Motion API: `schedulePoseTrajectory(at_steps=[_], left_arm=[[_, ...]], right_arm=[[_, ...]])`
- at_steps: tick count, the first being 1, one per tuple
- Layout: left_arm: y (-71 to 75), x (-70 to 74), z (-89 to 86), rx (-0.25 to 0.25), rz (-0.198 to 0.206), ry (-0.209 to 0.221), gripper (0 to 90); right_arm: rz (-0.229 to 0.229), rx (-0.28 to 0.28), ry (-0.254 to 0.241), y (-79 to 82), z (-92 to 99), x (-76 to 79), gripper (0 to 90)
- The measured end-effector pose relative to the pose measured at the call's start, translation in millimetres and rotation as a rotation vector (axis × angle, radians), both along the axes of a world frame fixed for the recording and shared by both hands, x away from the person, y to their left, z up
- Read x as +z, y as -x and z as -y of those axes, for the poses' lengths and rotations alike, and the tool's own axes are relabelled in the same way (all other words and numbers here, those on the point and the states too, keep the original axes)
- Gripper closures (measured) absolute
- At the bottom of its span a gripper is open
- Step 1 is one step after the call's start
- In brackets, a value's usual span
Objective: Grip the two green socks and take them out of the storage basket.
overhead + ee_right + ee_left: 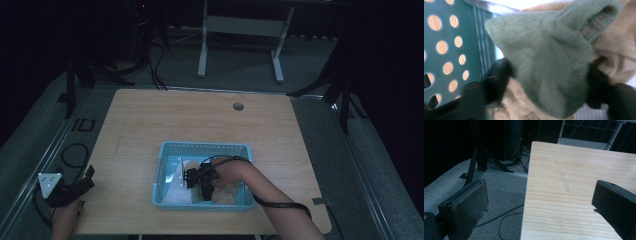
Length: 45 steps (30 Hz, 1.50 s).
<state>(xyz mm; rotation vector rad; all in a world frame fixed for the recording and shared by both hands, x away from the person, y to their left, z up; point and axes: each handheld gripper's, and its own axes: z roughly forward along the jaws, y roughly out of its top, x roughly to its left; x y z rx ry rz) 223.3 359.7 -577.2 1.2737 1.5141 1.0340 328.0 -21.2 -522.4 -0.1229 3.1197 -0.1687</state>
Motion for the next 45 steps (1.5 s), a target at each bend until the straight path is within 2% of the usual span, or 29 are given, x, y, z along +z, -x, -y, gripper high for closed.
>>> schedulePoseTrajectory(at_steps=[4, 7, 11, 12, 21, 29, 33, 35, 37, 40, 43, 45], left_arm=[[0.0, 0.0, 0.0, 0.001, 0.0, 0.002, 0.7], [-0.1, 0.0, 0.1, 0.001, 0.0, 0.001, 0.7], [-0.1, 0.0, 0.1, 0.002, -0.001, 0.001, 0.7], [0.0, 0.0, 0.1, 0.002, -0.001, 0.0, 0.7], [-0.1, 0.0, 0.2, 0.003, -0.001, 0.0, 0.7], [-0.3, 0.1, 0.1, 0.003, -0.004, 0.0, 0.7], [-0.4, 0.2, 0.3, 0.004, -0.005, 0.0, 0.7], [-0.6, 0.2, 0.3, 0.004, -0.006, 0.0, 0.7], [-0.9, 0.2, 0.5, 0.004, -0.006, -0.001, 0.7], [-0.9, 0.3, 0.6, 0.005, -0.006, -0.002, 0.7], [-0.8, 0.3, 0.5, 0.005, -0.004, -0.001, 0.7], [-1.0, 0.3, 0.5, 0.004, -0.006, -0.001, 0.7]], right_arm=[[0.023, 0.007, -0.017, -1.0, 0.6, 12.3, 67.3], [0.029, 0.014, -0.031, -1.0, 2.1, 22.5, 72.7], [0.038, 0.019, -0.039, 0.0, 3.7, 32.8, 73.6], [0.042, 0.021, -0.051, 0.1, 5.3, 41.4, 73.8], [0.068, 0.002, -0.122, -0.1, 11.2, 80.6, 73.3], [0.083, 0.003, -0.159, 0.2, 16.6, 103.0, 73.3], [0.098, 0.003, -0.193, 0.9, 18.9, 114.9, 73.4], [0.083, -0.002, -0.214, 0.7, 21.0, 121.7, 70.2], [0.081, -0.004, -0.23, 0.9, 22.1, 125.0, 71.9], [0.102, 0.004, -0.215, -0.3, 22.1, 121.6, 75.2], [0.089, -0.003, -0.196, -2.1, 23.7, 117.9, 74.9], [0.075, -0.024, -0.206, -3.6, 25.5, 119.4, 73.1]])
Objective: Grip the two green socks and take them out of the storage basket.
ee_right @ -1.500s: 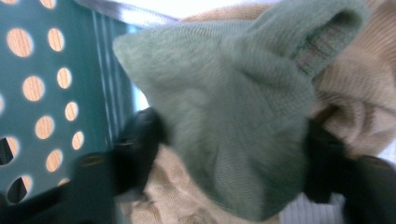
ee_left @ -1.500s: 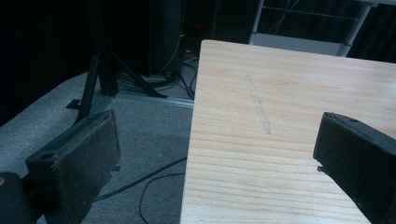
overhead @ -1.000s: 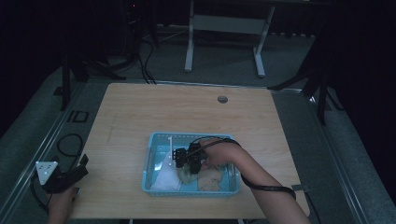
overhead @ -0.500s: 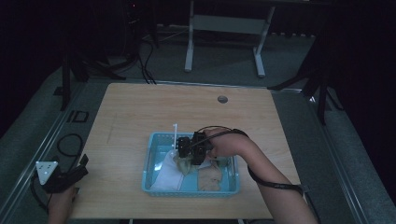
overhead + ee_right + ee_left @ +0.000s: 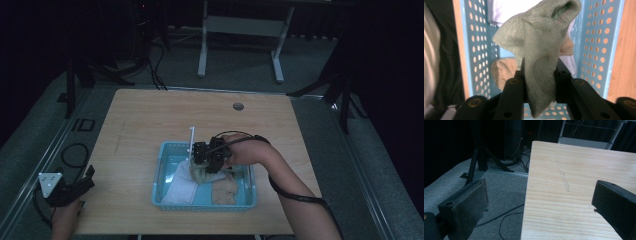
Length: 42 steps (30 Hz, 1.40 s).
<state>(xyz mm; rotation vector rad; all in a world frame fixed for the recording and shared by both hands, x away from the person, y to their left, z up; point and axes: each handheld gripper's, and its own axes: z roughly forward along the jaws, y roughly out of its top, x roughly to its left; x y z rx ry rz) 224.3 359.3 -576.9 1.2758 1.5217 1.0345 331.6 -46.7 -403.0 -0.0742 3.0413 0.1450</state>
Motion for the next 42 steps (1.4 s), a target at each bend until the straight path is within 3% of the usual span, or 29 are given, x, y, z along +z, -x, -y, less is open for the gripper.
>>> schedulePoseTrajectory(at_steps=[2, 10, 14, 16, 21, 33, 42], left_arm=[[-0.2, 0.0, 0.1, 0.001, 0.001, 0.0, 0.7], [-0.3, 0.0, 0.4, 0.003, 0.0, -0.001, 0.7], [-0.5, 0.1, 0.3, 0.004, -0.004, -0.001, 0.7], [-0.4, 0.1, 0.2, 0.003, -0.002, -0.001, 0.7], [-0.4, 0.1, 0.1, 0.003, -0.003, 0.0, 0.7], [-0.3, 0.1, 0.2, 0.003, -0.003, -0.001, 0.7], [-0.5, 0.1, 0.1, 0.004, -0.002, 0.0, 0.7]], right_arm=[[0.02, -0.007, -0.011, -0.5, 1.8, 4.2, 70.8], [0.026, -0.006, -0.049, 0.2, 6.0, 19.0, 70.8], [0.039, 0.002, -0.073, 1.9, 7.8, 28.6, 75.3], [0.048, 0.005, -0.06, 2.8, 9.9, 30.6, 76.3], [0.021, -0.012, -0.039, 0.8, 20.4, 30.7, 75.9], [0.006, -0.087, -0.032, -4.6, 67.4, 36.3, 75.5], [0.029, -0.186, -0.041, -8.1, 121.5, 43.9, 75.2]])
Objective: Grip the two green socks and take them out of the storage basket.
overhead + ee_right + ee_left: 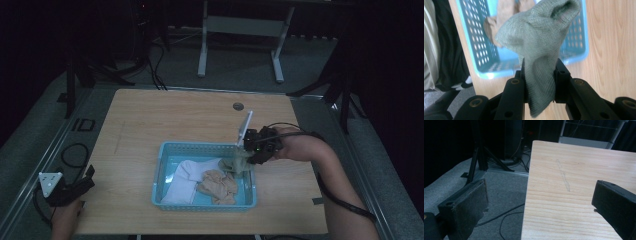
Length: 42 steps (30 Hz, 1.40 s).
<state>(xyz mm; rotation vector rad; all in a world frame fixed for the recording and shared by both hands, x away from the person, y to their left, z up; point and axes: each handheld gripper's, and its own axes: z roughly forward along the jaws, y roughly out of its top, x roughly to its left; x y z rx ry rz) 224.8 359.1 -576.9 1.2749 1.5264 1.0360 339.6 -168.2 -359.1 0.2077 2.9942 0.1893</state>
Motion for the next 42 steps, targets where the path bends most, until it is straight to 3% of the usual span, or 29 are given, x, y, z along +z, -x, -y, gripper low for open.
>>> schedulePoseTrajectory(at_steps=[14, 21, 27, 34, 42], left_arm=[[-0.4, 0.0, 0.2, 0.001, -0.003, 0.001, 0.7], [-0.5, -0.1, 0.3, 0.003, -0.005, 0.0, 0.7], [-0.5, -0.1, 0.3, 0.003, -0.005, 0.0, 0.7], [-0.3, -0.1, 0.4, 0.003, -0.004, -0.001, 0.7], [-0.4, -0.1, 0.5, 0.003, -0.005, -0.002, 0.7]], right_arm=[[0.0, -0.145, -0.006, 2.3, 80.7, -6.3, 74.7], [0.002, -0.177, -0.012, 3.6, 99.4, -10.4, 74.2], [-0.031, -0.169, -0.005, 4.8, 106.5, -32.0, 74.1], [-0.094, -0.153, 0.015, 5.6, 109.8, -70.9, 74.0], [-0.148, -0.172, 0.034, 4.7, 117.7, -113.9, 72.1]])
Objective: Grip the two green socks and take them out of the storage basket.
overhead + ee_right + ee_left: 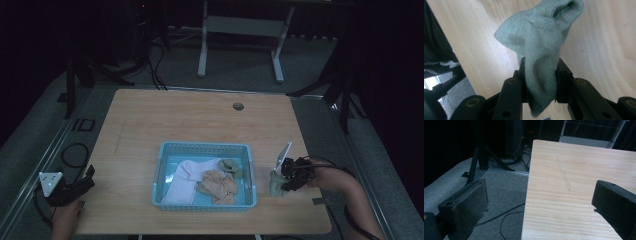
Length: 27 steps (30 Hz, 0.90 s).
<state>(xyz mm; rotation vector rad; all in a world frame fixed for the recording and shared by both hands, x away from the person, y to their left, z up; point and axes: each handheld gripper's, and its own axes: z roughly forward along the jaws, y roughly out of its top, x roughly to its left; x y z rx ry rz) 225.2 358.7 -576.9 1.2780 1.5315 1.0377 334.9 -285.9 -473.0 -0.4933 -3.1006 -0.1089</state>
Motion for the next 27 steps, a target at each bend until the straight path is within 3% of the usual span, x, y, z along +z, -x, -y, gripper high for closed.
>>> schedulePoseTrajectory(at_steps=[2, 4, 8, 12, 20, 27], left_arm=[[0.0, 0.0, -0.1, -0.001, -0.002, -0.001, 0.7], [-0.1, 0.0, 0.0, 0.0, 0.0, 0.0, 0.7], [-0.1, 0.0, -0.1, -0.001, -0.002, -0.001, 0.7], [-0.1, 0.0, -0.2, -0.001, -0.002, 0.0, 0.7], [-0.1, 0.0, -0.2, -0.001, -0.002, 0.001, 0.7], [-0.2, 0.0, -0.1, -0.001, -0.003, 0.0, 0.7]], right_arm=[[-0.003, -0.001, 0.004, -0.4, 0.5, -3.8, 72.0], [-0.019, -0.017, 0.008, -1.6, 3.3, -16.9, 70.4], [-0.029, -0.039, 0.018, -3.5, 5.0, -31.5, 54.9], [-0.041, -0.063, 0.051, -6.1, 5.2, -36.4, 41.5], [-0.003, -0.094, 0.045, -11.1, 9.0, -9.1, 33.7], [0.033, -0.052, 0.048, -13.1, -4.7, 18.9, 35.2]])
